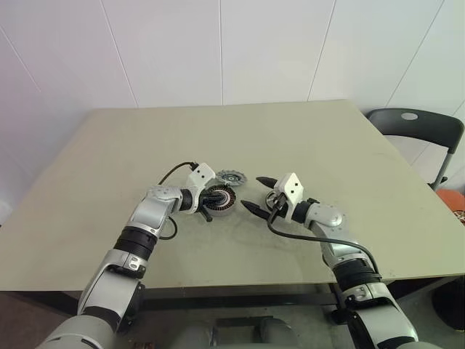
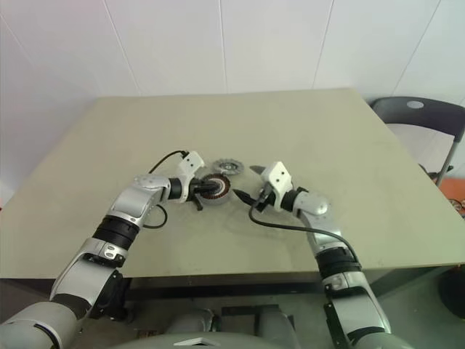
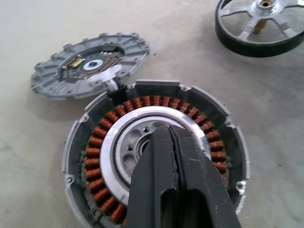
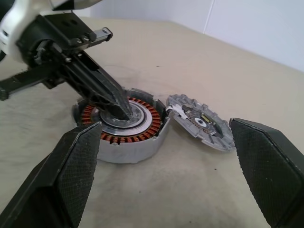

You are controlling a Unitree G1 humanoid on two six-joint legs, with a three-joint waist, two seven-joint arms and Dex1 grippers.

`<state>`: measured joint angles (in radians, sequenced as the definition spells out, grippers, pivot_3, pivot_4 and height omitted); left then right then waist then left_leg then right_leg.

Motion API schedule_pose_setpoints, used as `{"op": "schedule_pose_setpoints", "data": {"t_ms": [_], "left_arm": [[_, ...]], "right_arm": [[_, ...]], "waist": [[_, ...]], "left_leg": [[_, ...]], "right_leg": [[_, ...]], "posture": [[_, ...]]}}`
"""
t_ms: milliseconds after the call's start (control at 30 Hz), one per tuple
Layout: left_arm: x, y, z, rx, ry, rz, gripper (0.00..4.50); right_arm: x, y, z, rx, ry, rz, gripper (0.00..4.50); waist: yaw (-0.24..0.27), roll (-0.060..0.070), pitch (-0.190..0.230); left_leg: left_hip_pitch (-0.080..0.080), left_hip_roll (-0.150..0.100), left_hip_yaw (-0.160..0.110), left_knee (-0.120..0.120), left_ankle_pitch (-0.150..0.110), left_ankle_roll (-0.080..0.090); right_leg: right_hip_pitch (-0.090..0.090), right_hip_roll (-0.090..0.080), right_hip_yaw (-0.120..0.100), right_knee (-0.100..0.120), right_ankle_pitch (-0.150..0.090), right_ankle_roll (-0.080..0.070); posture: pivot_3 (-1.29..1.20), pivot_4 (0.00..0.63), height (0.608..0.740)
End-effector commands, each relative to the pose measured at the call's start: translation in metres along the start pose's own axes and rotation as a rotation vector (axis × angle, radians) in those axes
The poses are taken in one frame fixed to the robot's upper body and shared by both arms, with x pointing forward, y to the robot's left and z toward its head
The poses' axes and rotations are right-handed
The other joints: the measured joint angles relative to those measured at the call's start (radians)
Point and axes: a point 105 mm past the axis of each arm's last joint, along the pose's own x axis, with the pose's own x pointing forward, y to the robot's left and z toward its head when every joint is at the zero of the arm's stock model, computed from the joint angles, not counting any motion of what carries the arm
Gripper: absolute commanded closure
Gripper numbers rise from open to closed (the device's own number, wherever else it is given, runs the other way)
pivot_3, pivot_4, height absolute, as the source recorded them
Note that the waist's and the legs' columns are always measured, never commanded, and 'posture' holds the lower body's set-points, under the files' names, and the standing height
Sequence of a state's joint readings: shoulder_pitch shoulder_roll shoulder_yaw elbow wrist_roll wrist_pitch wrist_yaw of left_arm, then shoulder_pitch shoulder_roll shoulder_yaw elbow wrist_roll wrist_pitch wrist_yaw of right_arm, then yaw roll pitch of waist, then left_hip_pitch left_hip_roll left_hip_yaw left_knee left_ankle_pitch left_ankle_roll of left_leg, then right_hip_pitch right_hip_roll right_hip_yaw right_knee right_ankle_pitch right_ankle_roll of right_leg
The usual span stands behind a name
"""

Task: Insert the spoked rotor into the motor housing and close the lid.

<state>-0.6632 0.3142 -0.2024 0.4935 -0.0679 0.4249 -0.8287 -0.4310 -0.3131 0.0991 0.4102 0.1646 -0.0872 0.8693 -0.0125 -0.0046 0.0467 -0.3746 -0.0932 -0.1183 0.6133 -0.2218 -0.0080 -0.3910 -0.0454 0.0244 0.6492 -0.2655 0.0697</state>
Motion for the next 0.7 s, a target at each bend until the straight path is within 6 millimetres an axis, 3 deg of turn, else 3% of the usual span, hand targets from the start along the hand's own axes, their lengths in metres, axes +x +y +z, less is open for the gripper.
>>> {"op": "schedule_pose_setpoints", "data": {"t_ms": [33, 333, 533, 700], "left_arm": [[-0.005, 0.011, 0.016, 0.029, -0.046, 0.046, 4.46], [0.0, 0.005, 0.003, -0.013, -0.023, 0.027, 4.46], [0.0, -0.008, -0.019, -0.035, 0.066, -0.049, 4.46], [-0.003, 0.002, -0.021, -0.024, 0.096, 0.008, 4.46]], "right_arm": [[-0.004, 0.002, 0.017, 0.0, -0.041, 0.057, 0.0], [-0.009, 0.005, 0.015, 0.011, -0.013, 0.088, 0.0], [-0.01, 0.003, 0.014, 0.005, -0.006, 0.07, 0.0], [-0.011, 0.001, 0.013, 0.0, -0.003, 0.06, 0.0]], "waist": [[0.0, 0.0, 0.0], [0.001, 0.0, 0.0], [0.0, 0.0, 0.0], [0.0, 0.0, 0.0]], "left_leg": [[0.0, 0.0, 0.0, 0.0, 0.0, 0.0], [0.0, 0.0, 0.0, 0.0, 0.0, 0.0], [0.0, 0.0, 0.0, 0.0, 0.0, 0.0], [0.001, 0.0, 0.0, 0.0, 0.0, 0.0]], "right_leg": [[0.0, 0.0, 0.0, 0.0, 0.0, 0.0], [0.0, 0.0, 0.0, 0.0, 0.0, 0.0], [0.001, 0.0, 0.0, 0.0, 0.0, 0.0], [0.001, 0.0, 0.0, 0.0, 0.0, 0.0]], "posture": [[0.0, 0.0, 0.74], [0.0, 0.0, 0.74], [0.0, 0.0, 0.74], [0.0, 0.0, 0.74]]}}
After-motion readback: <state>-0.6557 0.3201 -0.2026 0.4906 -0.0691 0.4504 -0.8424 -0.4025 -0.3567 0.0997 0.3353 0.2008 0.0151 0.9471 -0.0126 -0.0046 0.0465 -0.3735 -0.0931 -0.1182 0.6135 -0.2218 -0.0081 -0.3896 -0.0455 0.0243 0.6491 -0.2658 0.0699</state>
